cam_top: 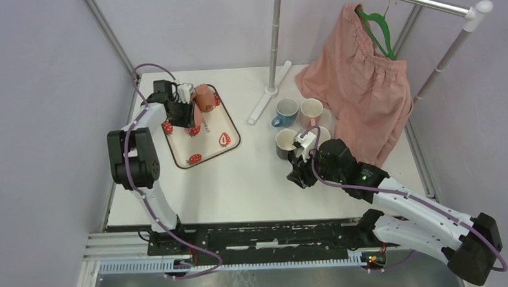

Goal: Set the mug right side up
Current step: Turn over the cup on the tray.

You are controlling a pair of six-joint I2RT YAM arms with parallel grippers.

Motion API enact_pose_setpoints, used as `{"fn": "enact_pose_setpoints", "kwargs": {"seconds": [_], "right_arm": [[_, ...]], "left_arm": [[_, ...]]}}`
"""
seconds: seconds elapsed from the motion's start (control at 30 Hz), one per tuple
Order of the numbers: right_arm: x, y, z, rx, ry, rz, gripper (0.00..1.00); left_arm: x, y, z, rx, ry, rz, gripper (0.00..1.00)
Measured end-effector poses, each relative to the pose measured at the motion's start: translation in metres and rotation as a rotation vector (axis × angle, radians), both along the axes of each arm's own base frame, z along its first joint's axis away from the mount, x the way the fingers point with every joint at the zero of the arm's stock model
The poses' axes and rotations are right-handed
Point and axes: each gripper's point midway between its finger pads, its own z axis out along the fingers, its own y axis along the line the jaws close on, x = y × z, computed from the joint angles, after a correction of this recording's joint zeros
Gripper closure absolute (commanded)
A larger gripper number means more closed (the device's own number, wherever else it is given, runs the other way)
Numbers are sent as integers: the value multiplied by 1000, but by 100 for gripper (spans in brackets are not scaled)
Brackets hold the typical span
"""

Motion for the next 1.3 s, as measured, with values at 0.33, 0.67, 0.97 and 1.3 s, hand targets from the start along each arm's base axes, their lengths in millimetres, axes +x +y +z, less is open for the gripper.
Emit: {"fn": "enact_pose_setpoints", "kwargs": {"seconds": [0.33,0.67,0.97,1.3], "right_arm": [[0,0,-1,-1,2,0,54],[-1,-1,-4,-3,11,-2,54],[-3,-1,-6,-2,20,2,54],[-5,1,-7,4,24,11,54]], "left_arm": [[-2,1,-5,4,25,3,55],[-2,1,-5,5,25,3,54],[-2,2,-5,14,25,7,53],[-1,5,6,27,-2,14,53]]}}
